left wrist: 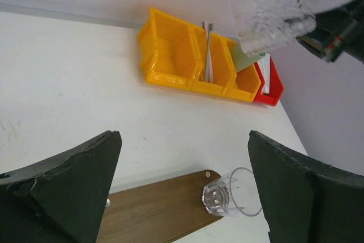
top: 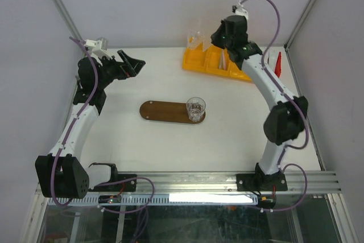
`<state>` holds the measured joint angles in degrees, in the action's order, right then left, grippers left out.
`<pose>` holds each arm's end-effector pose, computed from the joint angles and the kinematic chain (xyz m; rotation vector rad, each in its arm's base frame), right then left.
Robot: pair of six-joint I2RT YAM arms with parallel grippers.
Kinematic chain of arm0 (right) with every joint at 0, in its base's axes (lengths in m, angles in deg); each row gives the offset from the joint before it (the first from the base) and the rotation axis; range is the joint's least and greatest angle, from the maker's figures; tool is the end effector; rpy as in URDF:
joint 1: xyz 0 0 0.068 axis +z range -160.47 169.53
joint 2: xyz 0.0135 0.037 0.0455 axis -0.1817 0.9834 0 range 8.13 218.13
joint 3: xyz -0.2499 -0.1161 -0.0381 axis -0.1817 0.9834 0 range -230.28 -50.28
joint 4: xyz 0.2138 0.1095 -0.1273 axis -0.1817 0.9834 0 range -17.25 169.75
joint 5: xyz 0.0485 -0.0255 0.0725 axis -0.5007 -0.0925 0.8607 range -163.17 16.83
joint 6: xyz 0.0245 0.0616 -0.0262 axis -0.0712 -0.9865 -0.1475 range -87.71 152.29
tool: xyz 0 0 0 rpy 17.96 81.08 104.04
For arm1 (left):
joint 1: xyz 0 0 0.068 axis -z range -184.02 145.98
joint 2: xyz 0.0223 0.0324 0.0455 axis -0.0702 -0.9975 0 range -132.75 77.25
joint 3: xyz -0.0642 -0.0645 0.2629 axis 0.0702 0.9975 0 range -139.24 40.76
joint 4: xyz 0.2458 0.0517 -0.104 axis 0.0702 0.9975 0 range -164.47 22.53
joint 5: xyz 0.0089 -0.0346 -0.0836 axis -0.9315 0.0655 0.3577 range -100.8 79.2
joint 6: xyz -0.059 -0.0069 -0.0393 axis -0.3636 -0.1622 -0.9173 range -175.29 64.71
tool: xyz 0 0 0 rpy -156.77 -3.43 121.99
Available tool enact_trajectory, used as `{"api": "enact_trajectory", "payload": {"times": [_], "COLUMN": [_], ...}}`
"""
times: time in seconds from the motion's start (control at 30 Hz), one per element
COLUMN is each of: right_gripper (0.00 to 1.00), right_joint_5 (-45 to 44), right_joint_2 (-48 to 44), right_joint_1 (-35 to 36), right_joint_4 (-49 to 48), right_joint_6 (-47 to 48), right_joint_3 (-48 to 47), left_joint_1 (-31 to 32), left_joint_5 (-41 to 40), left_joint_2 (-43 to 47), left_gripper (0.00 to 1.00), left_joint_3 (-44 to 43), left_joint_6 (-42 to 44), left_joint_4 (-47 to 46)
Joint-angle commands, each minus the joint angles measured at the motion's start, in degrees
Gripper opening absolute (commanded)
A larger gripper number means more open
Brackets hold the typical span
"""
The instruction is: Prepare toiletry sets of a toothbrush and toothpaste on the tray
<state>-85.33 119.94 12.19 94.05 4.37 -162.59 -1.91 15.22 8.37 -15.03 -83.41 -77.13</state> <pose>0.4647 0.1807 0.3794 0.2314 1.9305 0.3848 0.3093 -0.0372 0.3425 -0.0664 1.7982 -0.7781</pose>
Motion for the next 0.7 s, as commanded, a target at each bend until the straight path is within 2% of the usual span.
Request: {"api": "enact_trajectory", "payload": {"times": [0.0, 0.13, 0.3, 0.5, 0.67], "right_gripper": [0.00, 0.00, 0.00, 0.00, 0.00], "right_joint_5": [15.0, 22.7, 32.6, 42.0, 43.7], "right_joint_2": [-17.9, -30.0, -43.5, -54.6, -60.0], "right_joint_1": [-4.3, -8.0, -11.9, -12.2, -12.2], "right_joint_4": [-16.3, -20.1, -25.5, -33.0, -39.2], "right_joint_6": [-7.1, -9.3, -14.1, -16.6, -19.7], "right_joint_3": [23.3, 38.7, 53.6, 64.0, 70.4], "left_joint_1": [-0.8, -0.8, -0.8, 0.1, 5.5], "left_joint_5": [2.5, 3.7, 6.9, 8.8, 8.8], "left_joint_2": [1.5, 1.0, -0.3, -1.7, -1.5], "left_gripper": [0.99, 0.99, 0.99, 0.99, 0.99], "left_joint_3": [-2.7, -3.0, -3.4, -3.9, -6.9], "left_joint_6": [-1.6, -2.1, -3.6, -5.6, -2.6], "left_joint_4": [-3.0, -3.2, -4.0, -4.4, -0.5]}}
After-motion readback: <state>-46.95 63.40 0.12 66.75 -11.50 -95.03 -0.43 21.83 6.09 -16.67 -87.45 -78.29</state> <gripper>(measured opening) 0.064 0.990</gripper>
